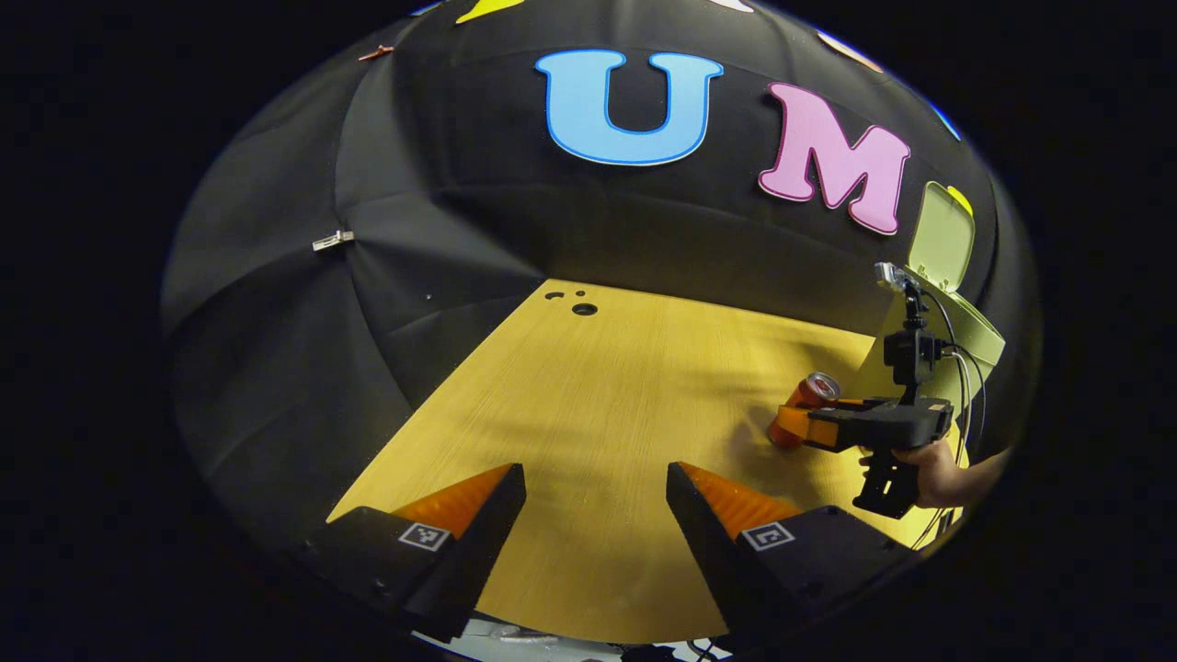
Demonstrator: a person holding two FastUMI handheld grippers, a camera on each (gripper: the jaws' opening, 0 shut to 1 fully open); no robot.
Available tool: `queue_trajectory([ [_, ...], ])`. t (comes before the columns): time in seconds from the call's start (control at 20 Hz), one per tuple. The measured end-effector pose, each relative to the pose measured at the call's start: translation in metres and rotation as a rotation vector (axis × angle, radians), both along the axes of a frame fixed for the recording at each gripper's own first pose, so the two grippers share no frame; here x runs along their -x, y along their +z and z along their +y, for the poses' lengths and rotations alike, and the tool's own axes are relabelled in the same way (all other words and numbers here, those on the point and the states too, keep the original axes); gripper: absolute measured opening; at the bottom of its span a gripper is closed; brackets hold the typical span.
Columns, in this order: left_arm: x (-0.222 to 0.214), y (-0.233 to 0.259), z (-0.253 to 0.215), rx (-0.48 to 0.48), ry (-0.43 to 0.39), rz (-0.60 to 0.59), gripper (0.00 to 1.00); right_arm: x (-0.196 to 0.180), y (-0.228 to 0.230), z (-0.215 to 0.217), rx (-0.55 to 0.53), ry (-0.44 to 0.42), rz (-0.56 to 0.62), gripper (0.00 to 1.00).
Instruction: Press the lid of the desktop garbage bin to open it, pick up the crumpled paper on the desktop and throw it into the bin, then pick up the pop can on the desktop and drop it into the bin, and finally close the garbage bin lid.
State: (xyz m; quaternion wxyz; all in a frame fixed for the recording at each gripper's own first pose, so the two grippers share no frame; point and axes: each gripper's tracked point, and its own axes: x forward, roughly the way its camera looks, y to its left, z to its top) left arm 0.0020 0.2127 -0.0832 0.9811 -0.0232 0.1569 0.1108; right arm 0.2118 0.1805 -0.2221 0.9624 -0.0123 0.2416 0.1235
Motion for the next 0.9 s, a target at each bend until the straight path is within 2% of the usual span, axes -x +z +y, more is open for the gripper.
queue_trajectory([
  [0.2, -0.004, -0.001, 0.002, 0.011, 0.010, 0.005, 0.99, -0.005, -0.005, 0.002, 0.012, 0.004, 0.008, 0.98],
  [0.3, -0.006, -0.001, 0.001, 0.014, 0.009, 0.005, 0.99, -0.008, -0.004, 0.002, 0.015, 0.002, 0.006, 0.87],
  [0.45, -0.007, -0.001, -0.001, 0.011, 0.003, 0.006, 0.99, -0.006, -0.002, 0.003, 0.018, 0.011, 0.006, 0.83],
  [0.9, -0.002, -0.002, -0.024, -0.048, -0.053, 0.000, 0.99, 0.028, 0.049, 0.005, 0.029, 0.062, -0.076, 0.83],
])
